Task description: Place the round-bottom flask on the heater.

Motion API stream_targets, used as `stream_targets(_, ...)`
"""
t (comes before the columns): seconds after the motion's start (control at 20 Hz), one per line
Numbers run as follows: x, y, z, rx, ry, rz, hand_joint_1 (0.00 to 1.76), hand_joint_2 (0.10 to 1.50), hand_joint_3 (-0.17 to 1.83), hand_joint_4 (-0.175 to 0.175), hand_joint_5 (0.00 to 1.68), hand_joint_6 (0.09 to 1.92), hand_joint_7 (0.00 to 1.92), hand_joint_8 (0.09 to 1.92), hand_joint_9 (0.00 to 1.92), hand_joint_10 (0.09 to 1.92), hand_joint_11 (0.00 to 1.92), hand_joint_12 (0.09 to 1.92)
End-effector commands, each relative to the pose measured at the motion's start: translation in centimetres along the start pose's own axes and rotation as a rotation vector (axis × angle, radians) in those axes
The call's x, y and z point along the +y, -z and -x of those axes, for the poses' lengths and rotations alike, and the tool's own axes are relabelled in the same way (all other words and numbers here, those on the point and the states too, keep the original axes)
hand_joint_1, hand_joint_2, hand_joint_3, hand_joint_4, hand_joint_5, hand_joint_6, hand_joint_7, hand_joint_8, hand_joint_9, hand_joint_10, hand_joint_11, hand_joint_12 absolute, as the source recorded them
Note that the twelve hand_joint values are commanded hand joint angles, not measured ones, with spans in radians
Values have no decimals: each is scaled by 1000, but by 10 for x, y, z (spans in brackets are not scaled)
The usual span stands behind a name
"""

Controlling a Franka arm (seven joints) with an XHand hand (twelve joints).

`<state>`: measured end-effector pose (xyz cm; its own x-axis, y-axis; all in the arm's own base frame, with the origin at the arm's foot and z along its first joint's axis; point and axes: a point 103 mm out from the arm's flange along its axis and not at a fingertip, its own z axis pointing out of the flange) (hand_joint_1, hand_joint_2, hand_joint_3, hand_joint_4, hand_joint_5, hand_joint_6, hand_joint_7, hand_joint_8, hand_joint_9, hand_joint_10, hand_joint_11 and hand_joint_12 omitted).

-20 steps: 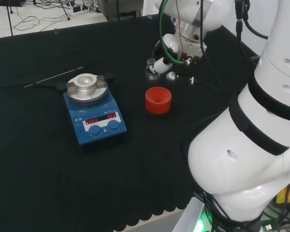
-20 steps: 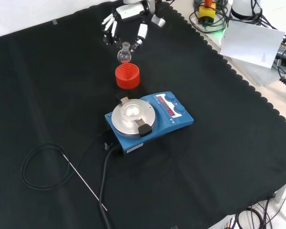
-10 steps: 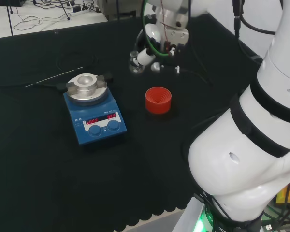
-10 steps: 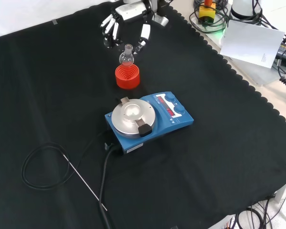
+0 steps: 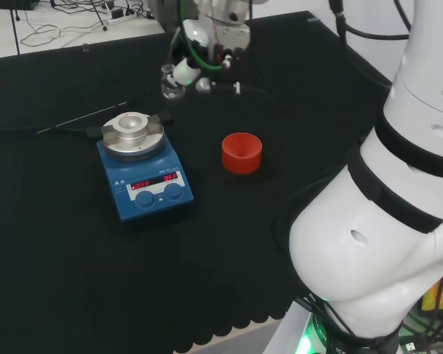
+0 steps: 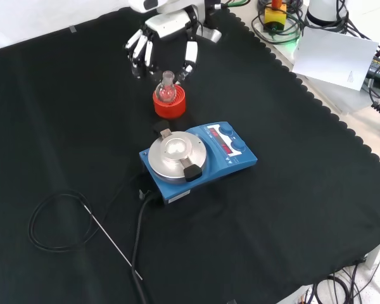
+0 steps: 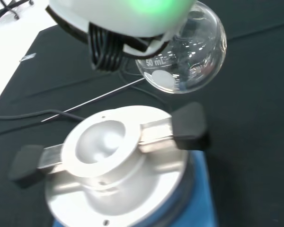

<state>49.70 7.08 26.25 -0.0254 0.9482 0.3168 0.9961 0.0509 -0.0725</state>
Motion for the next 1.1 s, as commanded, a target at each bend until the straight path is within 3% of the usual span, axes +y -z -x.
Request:
stream_targets(0.05, 20, -16, -47, -25, 60, -54, 1160, 602, 828, -45, 1215, 857, 559, 679, 777, 575, 361, 1338)
stream_targets(0.5, 36, -34, -66, -35, 82, -106, 1162, 597, 834, -50, 1219, 854, 548, 678, 777, 575, 365, 1337)
stream_targets(1.1, 43, -60, -60, -20, 76, -159, 1164, 591, 841, -53, 1223, 851, 531, 677, 774, 574, 365, 1336)
